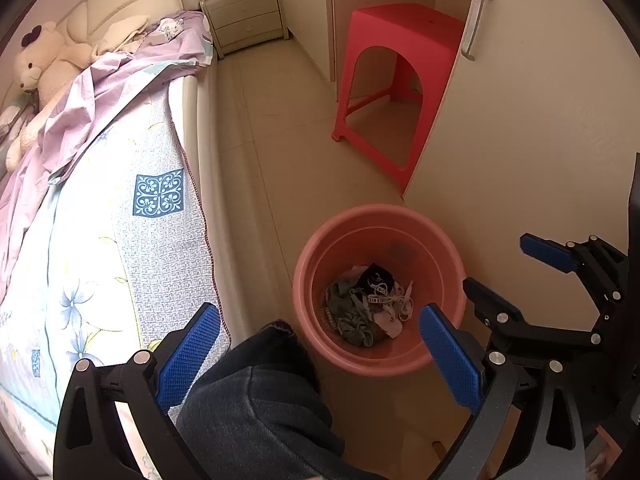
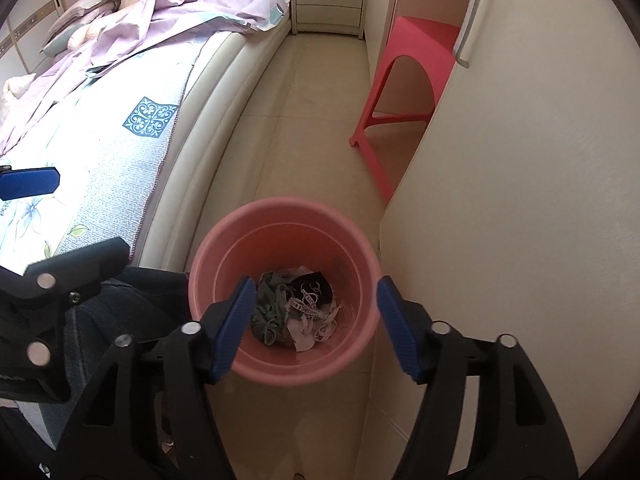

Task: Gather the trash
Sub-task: 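Open both tools to drop the hair tie and ribbon into the bucket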

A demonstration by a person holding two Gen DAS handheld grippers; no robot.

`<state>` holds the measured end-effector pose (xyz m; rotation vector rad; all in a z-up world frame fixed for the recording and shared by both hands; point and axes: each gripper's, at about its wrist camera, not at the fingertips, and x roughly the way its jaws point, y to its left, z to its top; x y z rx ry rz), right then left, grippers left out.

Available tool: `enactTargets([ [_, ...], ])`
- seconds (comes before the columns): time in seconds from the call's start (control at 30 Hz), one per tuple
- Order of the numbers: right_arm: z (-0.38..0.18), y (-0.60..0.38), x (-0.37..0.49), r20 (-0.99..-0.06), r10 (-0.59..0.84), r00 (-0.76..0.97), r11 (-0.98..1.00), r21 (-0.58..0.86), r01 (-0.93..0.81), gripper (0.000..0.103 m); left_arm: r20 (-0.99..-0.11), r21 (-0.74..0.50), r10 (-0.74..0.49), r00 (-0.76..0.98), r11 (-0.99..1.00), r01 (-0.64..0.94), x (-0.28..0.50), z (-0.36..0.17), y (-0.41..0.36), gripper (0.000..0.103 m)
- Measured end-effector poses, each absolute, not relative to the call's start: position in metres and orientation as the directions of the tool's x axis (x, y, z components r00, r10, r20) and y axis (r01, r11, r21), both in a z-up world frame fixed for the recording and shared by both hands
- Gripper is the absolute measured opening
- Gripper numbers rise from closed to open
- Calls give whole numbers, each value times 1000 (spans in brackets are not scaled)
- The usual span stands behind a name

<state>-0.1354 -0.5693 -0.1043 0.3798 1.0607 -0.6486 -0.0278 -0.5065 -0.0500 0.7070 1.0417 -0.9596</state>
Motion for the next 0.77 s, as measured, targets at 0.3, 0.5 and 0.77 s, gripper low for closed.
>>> enactTargets([
  [0.3, -109, -570, -138, -897, -314, 311, 749, -33, 662, 78, -933, 36, -316, 174, 398, 917, -31, -48, -509, 98],
  [0.5, -110, -568, -135, -897, -312, 314, 754, -32, 656, 78, -929, 41, -323, 182, 396, 917, -30, -46, -507, 98],
  [0.77, -108, -562, -130, -896, -314, 313, 761, -41, 647, 78, -922, 65, -316, 224, 443, 894, -20, -43, -497, 98],
])
